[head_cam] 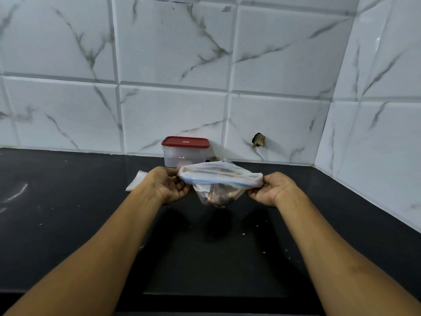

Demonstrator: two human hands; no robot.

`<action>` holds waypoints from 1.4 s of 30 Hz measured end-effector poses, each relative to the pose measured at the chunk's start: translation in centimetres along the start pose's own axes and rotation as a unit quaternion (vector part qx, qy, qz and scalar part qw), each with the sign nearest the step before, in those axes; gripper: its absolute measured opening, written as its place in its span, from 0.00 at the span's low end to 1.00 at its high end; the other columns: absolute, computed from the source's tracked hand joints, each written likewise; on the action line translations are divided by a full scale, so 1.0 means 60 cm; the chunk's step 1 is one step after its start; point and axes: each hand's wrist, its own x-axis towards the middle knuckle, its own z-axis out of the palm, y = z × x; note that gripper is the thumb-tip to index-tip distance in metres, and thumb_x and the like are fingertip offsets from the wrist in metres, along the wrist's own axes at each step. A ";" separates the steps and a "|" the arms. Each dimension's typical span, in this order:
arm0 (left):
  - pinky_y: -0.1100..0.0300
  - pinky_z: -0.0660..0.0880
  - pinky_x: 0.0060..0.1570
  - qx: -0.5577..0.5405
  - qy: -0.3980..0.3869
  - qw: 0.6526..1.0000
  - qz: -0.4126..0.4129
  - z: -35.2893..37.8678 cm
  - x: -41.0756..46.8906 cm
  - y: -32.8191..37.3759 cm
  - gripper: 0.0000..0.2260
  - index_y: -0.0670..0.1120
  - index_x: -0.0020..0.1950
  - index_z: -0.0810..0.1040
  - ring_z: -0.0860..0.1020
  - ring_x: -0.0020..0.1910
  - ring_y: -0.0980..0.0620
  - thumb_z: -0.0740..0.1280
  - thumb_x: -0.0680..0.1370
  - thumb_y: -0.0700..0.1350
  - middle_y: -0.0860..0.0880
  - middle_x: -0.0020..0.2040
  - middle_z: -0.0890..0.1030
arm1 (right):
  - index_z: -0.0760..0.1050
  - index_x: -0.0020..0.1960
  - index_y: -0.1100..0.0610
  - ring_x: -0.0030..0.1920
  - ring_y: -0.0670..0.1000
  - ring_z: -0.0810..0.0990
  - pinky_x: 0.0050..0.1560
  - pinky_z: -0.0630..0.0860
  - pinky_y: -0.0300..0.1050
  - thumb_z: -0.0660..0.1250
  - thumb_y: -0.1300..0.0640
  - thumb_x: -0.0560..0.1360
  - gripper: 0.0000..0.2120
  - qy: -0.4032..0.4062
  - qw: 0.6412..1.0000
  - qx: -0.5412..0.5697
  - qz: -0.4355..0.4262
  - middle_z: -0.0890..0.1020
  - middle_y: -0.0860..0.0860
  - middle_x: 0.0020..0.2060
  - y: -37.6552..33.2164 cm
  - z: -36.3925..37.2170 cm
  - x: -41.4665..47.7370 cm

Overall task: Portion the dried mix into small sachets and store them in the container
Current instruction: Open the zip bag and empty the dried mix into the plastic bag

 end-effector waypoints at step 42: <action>0.53 0.83 0.46 0.526 -0.037 0.846 0.078 0.073 0.098 0.020 0.20 0.42 0.54 0.84 0.86 0.44 0.45 0.67 0.81 0.59 0.42 0.48 0.87 | 0.83 0.52 0.63 0.43 0.52 0.82 0.44 0.76 0.46 0.71 0.57 0.79 0.09 -0.091 0.817 -0.498 -0.275 0.86 0.55 0.47 -0.021 0.043 0.059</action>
